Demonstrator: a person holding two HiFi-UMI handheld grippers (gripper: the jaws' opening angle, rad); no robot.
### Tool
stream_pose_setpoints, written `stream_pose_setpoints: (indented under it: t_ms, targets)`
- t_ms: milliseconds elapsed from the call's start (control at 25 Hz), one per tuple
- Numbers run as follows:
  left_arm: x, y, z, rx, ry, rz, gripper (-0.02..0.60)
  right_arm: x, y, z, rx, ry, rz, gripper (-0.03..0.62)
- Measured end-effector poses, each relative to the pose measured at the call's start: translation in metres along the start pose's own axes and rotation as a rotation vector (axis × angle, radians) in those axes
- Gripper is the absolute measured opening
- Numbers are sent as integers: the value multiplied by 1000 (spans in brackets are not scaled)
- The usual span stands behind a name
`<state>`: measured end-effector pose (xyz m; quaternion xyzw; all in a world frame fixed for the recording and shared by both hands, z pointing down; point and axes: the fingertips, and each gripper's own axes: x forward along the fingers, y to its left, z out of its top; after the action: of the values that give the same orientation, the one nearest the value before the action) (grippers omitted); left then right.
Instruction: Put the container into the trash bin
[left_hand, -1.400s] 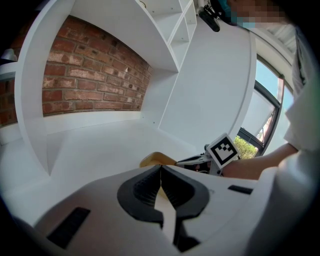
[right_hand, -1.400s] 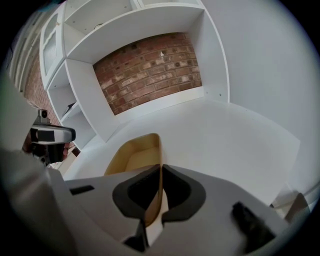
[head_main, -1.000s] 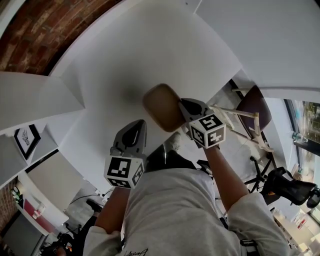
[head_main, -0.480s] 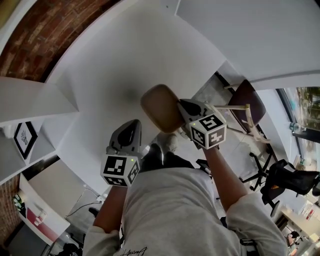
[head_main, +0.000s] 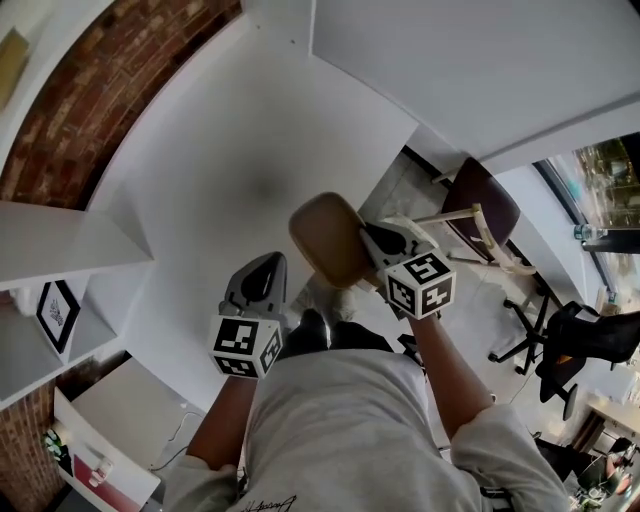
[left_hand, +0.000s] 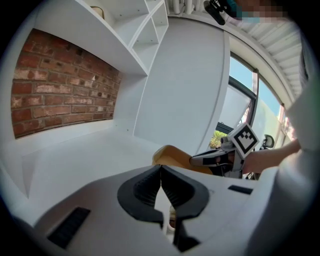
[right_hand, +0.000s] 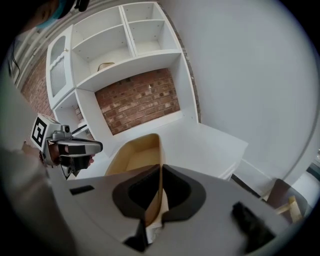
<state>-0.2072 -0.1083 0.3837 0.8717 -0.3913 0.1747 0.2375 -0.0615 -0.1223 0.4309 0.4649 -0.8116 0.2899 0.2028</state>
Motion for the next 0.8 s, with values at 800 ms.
stream_pose_setpoints:
  t_ms: [800]
  targets:
    - [41,-106,10,147,31,-193,15,-107,-56,-43,146,-101,-156,35]
